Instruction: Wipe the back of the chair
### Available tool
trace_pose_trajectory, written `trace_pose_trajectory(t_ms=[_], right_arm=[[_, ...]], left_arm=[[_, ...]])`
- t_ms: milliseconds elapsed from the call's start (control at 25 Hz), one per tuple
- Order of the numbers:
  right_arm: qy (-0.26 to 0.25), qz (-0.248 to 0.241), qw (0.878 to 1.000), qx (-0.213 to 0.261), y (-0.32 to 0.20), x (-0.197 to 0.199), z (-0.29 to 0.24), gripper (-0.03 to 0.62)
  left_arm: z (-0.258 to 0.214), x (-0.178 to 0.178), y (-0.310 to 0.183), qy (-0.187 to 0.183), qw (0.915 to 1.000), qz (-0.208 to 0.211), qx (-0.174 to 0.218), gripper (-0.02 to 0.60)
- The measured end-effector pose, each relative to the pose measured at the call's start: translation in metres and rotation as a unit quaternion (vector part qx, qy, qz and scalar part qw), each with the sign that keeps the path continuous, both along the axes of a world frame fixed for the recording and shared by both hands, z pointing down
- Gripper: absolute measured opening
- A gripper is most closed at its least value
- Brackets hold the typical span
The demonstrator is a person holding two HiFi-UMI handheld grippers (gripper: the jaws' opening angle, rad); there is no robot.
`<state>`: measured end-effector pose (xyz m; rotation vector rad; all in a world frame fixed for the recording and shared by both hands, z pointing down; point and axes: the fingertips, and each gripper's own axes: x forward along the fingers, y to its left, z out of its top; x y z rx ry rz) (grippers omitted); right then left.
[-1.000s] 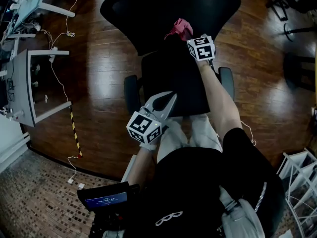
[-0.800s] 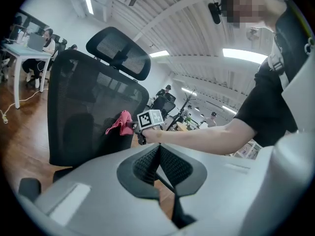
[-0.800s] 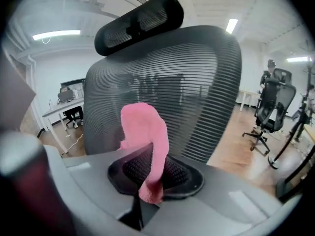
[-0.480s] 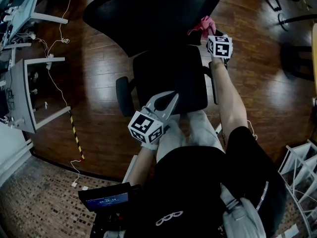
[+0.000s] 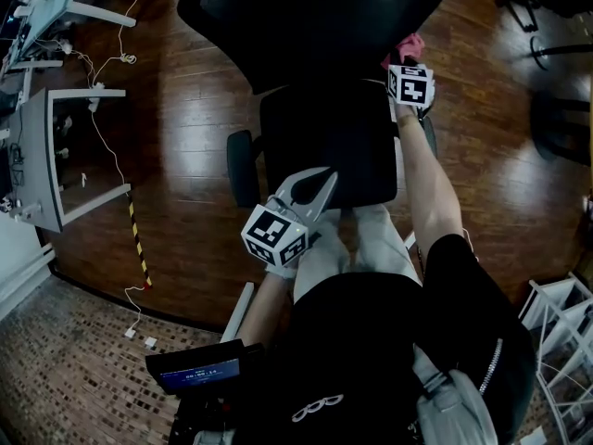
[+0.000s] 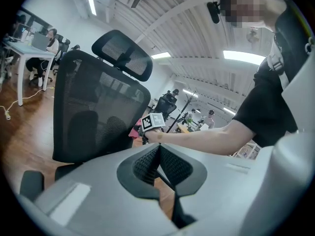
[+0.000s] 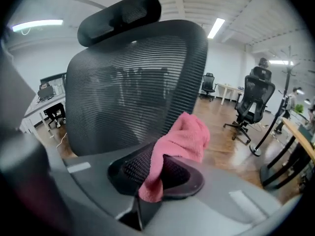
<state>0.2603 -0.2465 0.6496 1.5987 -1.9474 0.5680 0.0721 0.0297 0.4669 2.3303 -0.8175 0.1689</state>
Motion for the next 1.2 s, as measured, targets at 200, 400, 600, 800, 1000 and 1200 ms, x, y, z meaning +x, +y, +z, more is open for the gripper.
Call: trace_pose_trajectory(t_ms=[200, 400, 600, 800, 1000, 1200], right_arm=[[0.001, -0.047, 0.999, 0.006, -0.006, -0.071, -0.004, 0.04], [0.001, -0.1, 0.995, 0.005, -0.004, -0.148, -0.004, 0.04], [-0.003, -0.143, 0.99, 0.005, 0.0, -0.219, -0.002, 0.04], [-0.01, -0.201, 0.98, 0.006, 0.009, -0.293, 0.002, 0.04], [-0.014, -0.299, 0.954, 0.008, 0.027, -0.385, 0.008, 0.04], [-0.028, -0.385, 0.922, 0.018, 0.051, -0.454, 0.002, 0.04]], left_arm=[[0.002, -0.03, 0.004, 0.007, 0.9996, -0.026, 0.0, -0.009], [0.001, -0.058, 0.007, 0.014, 0.999, -0.042, 0.002, -0.009], [0.004, -0.095, 0.008, 0.017, 0.997, -0.076, 0.001, -0.009], [0.01, -0.129, 0.012, 0.018, 0.9942, -0.106, -0.002, -0.009], [0.02, -0.161, 0.02, 0.021, 0.9897, -0.141, -0.012, -0.009], [0.027, -0.181, 0.027, 0.016, 0.9873, -0.157, -0.019, -0.009]])
